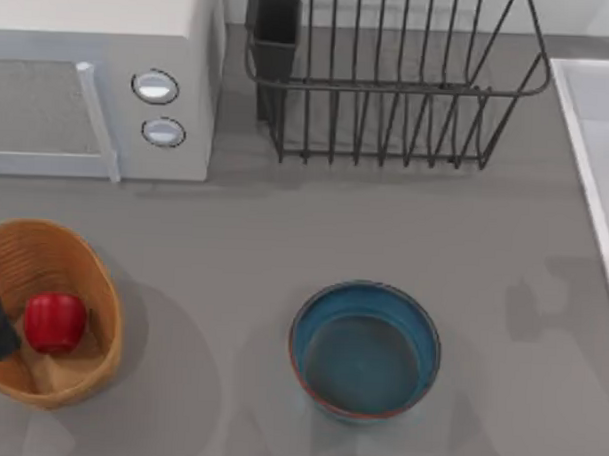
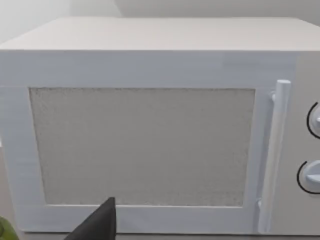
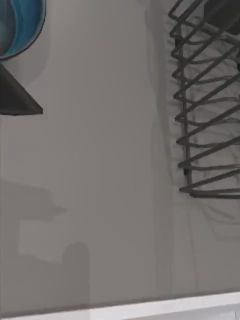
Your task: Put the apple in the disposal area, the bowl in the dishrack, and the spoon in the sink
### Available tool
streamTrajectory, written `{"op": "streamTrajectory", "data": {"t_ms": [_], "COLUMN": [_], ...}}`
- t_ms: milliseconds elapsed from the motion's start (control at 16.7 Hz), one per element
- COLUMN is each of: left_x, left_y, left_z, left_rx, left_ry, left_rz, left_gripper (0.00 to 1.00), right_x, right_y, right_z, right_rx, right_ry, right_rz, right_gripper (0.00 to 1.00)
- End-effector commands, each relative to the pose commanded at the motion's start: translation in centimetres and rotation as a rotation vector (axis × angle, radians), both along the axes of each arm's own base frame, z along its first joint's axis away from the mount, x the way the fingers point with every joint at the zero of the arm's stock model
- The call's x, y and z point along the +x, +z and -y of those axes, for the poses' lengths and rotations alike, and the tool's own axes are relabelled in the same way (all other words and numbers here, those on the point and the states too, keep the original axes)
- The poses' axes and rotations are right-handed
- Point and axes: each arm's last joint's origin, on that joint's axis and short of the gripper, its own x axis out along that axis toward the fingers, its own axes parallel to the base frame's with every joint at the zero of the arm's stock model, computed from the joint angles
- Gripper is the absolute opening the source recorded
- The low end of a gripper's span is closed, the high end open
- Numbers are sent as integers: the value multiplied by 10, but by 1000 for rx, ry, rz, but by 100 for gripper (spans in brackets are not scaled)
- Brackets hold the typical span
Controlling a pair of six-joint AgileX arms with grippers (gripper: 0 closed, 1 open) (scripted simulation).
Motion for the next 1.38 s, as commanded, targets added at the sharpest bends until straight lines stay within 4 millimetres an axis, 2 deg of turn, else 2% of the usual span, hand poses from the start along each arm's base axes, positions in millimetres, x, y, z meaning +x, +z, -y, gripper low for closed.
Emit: {"op": "streamTrajectory", "data": {"t_ms": [180,360,600,780,960,1260,1380], "left_x": [0,0,0,0,0,0,0], "left_y": [0,0,0,0,0,0,0], "left_z": [0,0,0,0,0,0,0], "left_rx": [0,0,0,0,0,0,0], "left_ry": [0,0,0,0,0,0,0], "left_rz": [0,0,0,0,0,0,0], "left_gripper": [100,100,100,100,100,100,100], "right_x": [35,72,107,119,122,123,123], "right_y": [19,22,6,-9,-16,-17,-31], "right_z": [-32,-74,-132,-162,-175,-174,-175], "right_rx": [-1,-49,-151,-221,-254,-252,-262], "right_ry": [37,47,27,6,-5,-8,-10], "right_rz": [-280,-542,-807,-927,-974,-975,-987], "right_gripper": [100,100,100,100,100,100,100]}}
